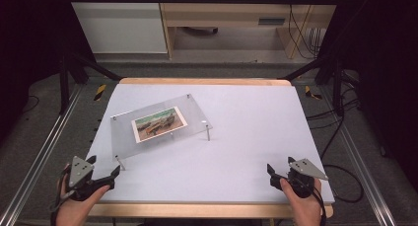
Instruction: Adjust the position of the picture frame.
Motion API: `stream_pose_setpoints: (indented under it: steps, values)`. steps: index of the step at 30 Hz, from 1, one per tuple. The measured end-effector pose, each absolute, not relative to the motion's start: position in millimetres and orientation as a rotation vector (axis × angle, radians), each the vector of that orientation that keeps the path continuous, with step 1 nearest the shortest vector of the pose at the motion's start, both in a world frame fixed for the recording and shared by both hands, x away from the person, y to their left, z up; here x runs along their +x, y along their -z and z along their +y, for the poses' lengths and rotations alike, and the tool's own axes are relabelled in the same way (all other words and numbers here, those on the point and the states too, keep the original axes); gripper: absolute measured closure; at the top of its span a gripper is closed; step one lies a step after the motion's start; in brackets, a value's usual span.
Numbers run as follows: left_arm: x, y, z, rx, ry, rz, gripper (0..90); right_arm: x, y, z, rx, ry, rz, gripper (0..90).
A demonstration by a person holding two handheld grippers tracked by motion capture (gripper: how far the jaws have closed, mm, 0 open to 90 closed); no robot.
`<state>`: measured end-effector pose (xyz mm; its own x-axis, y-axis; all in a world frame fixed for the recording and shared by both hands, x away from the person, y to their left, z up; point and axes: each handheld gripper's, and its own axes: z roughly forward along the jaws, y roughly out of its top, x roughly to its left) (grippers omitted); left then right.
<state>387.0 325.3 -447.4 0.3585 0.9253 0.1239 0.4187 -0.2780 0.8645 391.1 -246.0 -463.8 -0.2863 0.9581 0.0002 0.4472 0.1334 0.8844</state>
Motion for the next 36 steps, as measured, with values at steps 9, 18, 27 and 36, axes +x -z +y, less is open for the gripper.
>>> stream_pose_setpoints:
  steps: [9, 18, 27, 36]
  values:
    - [403, 466, 325, 1.789, -0.709, 1.317, 43.8, 393, 465, -248, 1.347, -1.079, 1.816, 22.0]
    - [416, 474, 327, 1.724, -0.613, 1.31, 74.4, 395, 466, -245, 1.34, -1.065, 1.831, 22.4]
    - [419, 473, 328, 1.689, -0.563, 1.296, 84.1, 397, 466, -245, 1.328, -1.061, 1.838, 22.5]
    - [418, 468, 329, 1.668, -0.525, 1.278, 84.1, 398, 461, -226, 1.253, -1.049, 1.891, 18.7]
